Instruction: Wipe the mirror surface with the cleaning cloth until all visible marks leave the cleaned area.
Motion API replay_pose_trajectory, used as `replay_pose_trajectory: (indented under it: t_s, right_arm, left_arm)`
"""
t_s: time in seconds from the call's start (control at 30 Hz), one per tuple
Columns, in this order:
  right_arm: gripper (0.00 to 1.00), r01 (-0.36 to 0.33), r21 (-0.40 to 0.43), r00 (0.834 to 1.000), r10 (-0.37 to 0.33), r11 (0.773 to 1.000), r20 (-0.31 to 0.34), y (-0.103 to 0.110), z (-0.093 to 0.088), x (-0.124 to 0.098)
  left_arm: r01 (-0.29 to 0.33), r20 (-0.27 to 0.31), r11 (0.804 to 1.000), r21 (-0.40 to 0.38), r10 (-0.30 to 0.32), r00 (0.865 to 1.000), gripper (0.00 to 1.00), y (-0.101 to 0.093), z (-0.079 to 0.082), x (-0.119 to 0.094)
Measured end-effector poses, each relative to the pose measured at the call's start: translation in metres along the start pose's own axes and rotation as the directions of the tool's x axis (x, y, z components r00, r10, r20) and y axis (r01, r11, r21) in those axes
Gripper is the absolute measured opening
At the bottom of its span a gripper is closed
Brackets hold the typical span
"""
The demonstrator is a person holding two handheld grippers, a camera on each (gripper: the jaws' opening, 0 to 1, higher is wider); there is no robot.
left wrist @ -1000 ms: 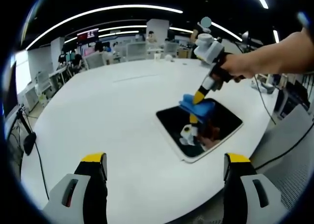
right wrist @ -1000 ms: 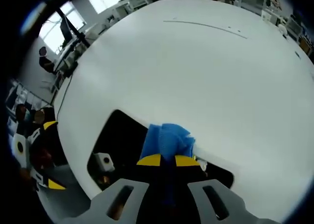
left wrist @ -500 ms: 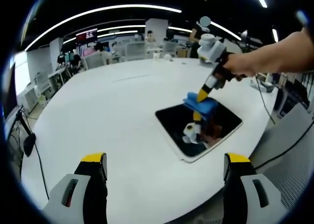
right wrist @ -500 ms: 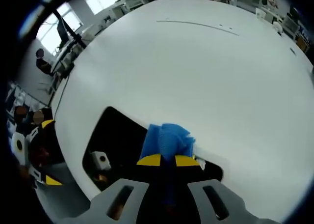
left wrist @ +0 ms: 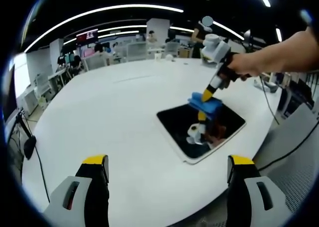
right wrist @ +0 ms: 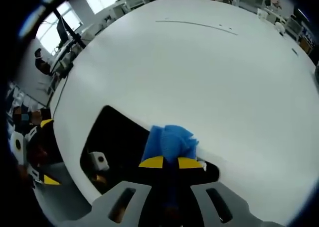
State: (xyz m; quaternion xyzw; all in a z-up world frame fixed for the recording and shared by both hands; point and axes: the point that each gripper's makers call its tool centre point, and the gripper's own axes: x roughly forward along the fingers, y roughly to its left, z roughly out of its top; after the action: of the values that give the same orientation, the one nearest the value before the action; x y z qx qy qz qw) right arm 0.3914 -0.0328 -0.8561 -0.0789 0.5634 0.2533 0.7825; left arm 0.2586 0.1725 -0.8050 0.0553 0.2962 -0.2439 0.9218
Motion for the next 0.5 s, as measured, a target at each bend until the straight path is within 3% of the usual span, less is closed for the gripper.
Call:
replay_pose_trajectory:
  t_s: [0.5]
  right_arm:
    - [0.02,0.017,-0.021,1.0,-0.017,1.0,-0.003,0.008,-0.015,-0.003]
  left_arm:
    - [-0.007,0.004,1.0,-0.001,0.007,1.0,0.99,0.001,0.001,0.001]
